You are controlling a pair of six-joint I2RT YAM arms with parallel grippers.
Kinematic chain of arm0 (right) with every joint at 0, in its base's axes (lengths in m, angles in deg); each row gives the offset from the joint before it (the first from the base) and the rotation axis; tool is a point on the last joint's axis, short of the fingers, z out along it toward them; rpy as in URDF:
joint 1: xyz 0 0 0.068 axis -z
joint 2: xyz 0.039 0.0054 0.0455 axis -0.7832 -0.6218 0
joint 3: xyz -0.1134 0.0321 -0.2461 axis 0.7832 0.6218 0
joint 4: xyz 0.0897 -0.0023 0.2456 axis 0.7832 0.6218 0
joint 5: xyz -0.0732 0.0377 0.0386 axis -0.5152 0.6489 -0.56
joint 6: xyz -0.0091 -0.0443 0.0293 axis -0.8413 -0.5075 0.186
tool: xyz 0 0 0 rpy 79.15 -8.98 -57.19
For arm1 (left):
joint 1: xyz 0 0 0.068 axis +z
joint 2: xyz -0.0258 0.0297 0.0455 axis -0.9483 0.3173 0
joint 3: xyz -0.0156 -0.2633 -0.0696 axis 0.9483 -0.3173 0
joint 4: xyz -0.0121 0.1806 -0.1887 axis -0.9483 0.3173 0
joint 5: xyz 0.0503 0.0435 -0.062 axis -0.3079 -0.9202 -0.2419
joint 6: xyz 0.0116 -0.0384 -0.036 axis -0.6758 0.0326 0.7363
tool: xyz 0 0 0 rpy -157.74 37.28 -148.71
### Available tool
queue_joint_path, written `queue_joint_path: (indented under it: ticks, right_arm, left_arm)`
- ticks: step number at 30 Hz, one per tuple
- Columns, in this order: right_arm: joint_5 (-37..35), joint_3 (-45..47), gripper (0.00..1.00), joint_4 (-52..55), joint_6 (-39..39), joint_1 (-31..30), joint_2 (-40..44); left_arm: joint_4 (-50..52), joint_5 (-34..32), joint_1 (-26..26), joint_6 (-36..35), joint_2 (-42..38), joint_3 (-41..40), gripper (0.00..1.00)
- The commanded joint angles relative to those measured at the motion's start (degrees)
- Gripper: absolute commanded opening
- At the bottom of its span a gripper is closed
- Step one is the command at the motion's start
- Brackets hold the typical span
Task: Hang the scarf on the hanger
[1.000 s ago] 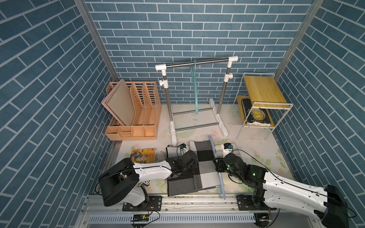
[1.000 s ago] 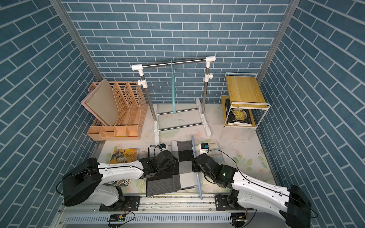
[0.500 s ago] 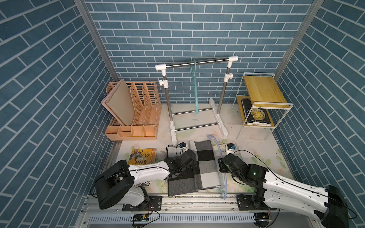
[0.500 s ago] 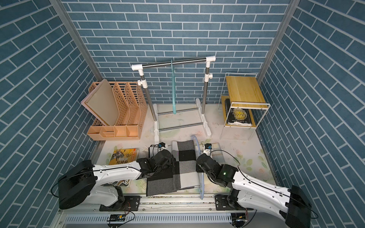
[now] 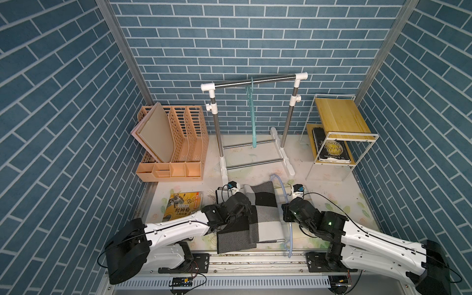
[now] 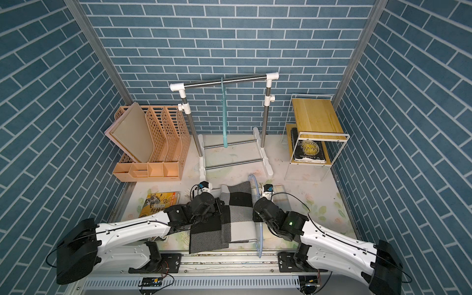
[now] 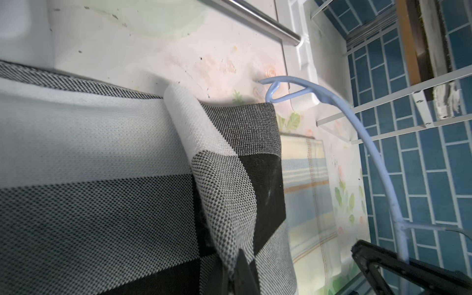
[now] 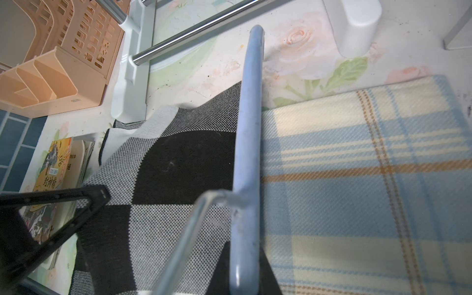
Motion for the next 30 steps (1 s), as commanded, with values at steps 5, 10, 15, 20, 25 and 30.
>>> queue_joint_path:
  ticks: [5,10,15,20,25,30]
  right_arm:
    - [-4.74,-2.50,0.00,3.02,-1.50,0.28,-1.74]
    - [-4.25,-2.83,0.00,2.18,-1.29,0.28,-2.47]
    - [-3.14,-3.45,0.00,0.64,-1.07,0.31,-4.58]
    - [-2.84,-4.55,0.00,-0.19,-1.21,0.28,-6.65]
    - [-2.37,-4.95,0.00,-1.21,-1.23,0.28,-8.30]
    - [-1.70,-5.08,0.00,-2.25,-0.98,0.29,-9.59]
  left_arm:
    - [11.76,-6.94,0.91,0.04,-5.23,-0.66,0.00]
    - [15.88,-8.18,2.18,0.50,-8.97,-2.08,0.00]
    - [18.49,-8.32,4.43,0.33,-12.65,-4.19,0.00]
    - [21.46,-8.40,5.90,-0.19,-14.98,-4.82,0.00]
    - [24.75,-9.25,6.97,-0.60,-17.21,-4.76,0.00]
    - [27.61,-9.69,8.08,-0.90,-19.60,-4.86,0.00]
